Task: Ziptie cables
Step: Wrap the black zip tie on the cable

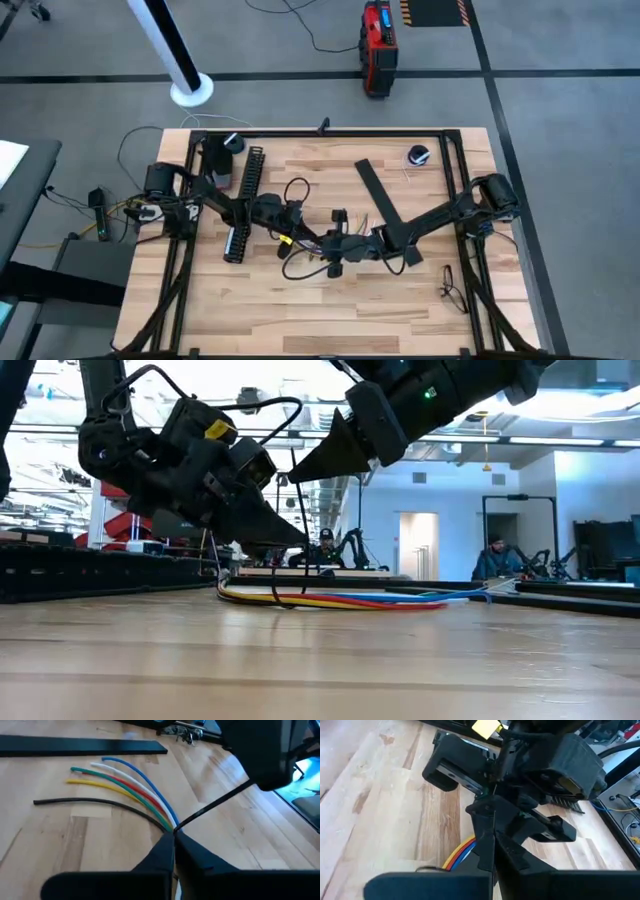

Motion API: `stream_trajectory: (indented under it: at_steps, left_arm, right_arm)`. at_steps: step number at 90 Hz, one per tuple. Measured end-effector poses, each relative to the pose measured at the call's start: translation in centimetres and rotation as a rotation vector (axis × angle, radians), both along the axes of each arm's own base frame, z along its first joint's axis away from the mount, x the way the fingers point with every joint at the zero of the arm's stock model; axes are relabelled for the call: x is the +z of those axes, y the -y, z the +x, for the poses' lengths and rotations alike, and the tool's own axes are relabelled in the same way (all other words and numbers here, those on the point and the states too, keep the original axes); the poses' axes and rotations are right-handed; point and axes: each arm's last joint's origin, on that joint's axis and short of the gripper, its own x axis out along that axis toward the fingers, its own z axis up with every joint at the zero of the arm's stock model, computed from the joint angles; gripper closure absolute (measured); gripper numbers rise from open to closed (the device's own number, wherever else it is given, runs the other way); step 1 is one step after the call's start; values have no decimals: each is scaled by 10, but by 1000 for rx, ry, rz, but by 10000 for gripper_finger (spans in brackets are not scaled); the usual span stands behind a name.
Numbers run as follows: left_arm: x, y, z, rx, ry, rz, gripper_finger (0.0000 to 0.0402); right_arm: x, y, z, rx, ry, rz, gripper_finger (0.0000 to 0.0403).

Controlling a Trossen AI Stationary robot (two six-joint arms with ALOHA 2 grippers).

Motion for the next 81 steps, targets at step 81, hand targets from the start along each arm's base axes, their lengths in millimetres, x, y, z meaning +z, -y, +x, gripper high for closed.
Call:
stream_trajectory:
  at_steps: [81]
  left_arm:
    - [3,-3,0,-65,33,-48,358]
  right_arm:
    - [3,1,2,10,24,-7,403]
